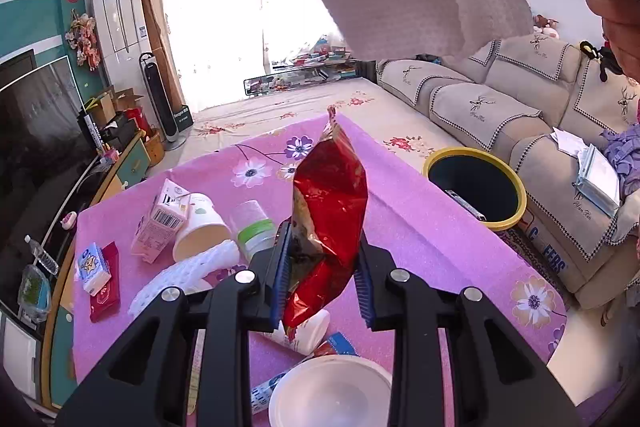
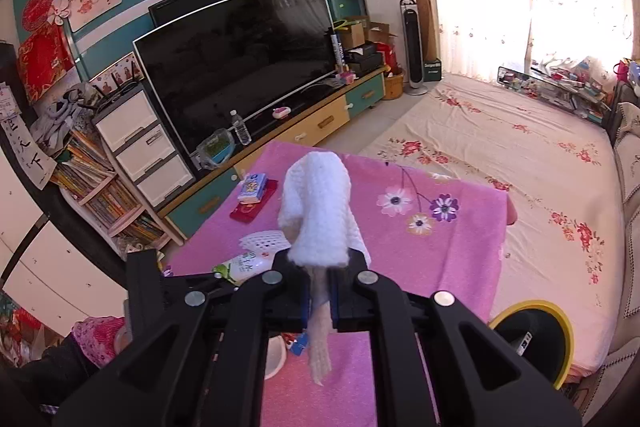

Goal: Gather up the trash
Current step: 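Drop the tissue into the bin with the right gripper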

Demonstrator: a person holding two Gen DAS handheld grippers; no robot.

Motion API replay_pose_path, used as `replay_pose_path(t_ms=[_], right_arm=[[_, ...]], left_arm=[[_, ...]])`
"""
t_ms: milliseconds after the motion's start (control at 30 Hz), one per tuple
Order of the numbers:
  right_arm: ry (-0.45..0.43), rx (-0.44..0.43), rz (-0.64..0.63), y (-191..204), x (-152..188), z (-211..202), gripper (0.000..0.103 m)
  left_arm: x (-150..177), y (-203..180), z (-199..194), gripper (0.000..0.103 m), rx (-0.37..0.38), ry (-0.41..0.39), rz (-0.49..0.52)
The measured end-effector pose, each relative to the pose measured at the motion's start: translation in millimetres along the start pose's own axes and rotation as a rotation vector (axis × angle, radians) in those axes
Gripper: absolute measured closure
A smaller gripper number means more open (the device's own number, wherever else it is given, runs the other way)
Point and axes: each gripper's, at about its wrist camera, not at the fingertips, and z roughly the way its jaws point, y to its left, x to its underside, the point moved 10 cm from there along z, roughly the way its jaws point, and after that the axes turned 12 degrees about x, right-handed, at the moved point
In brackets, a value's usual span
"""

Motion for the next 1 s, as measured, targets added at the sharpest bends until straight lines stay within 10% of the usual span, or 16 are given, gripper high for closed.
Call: replay_pose_path(t_ms=[300, 667, 833, 1000], right_arm=[[0.120, 0.263, 0.158, -151, 75, 23, 0.095], [0.358, 0.334, 0.383, -273, 191, 111, 0.093], [0.393, 0.433, 0.367, -292, 216, 134, 0.035], [0.319, 0.458, 0.379, -283, 219, 109, 0.034]], left_arm=[[11, -4, -34, 0.074, -0.028, -0.022, -0.008], [4, -19, -31, 0.074, -0.037, 0.005, -0.010], [4, -20, -22, 0.074, -0.037, 0.024, -0.009], [4, -21, -16, 0.074, -0.034, 0.041, -0.005]])
